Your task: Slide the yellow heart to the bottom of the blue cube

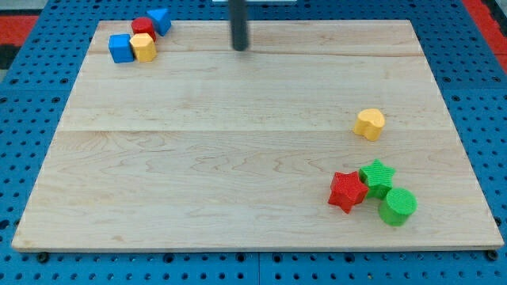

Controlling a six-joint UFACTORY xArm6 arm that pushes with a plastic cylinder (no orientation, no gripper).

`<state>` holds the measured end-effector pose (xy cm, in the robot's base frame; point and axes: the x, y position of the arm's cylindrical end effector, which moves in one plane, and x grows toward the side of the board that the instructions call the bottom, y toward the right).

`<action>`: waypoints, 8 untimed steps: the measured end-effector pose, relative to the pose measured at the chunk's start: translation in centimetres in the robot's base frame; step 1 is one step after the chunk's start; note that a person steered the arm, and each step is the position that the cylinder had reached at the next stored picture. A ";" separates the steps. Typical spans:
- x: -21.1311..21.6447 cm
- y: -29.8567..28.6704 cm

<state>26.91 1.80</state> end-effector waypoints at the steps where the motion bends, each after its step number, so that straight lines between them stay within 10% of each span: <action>1: 3.5 11.8; 3: 15.0 20.9; 5: 11.7 7.8; 7: 6.0 18.7; 8: 13.6 23.5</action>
<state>40.53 25.28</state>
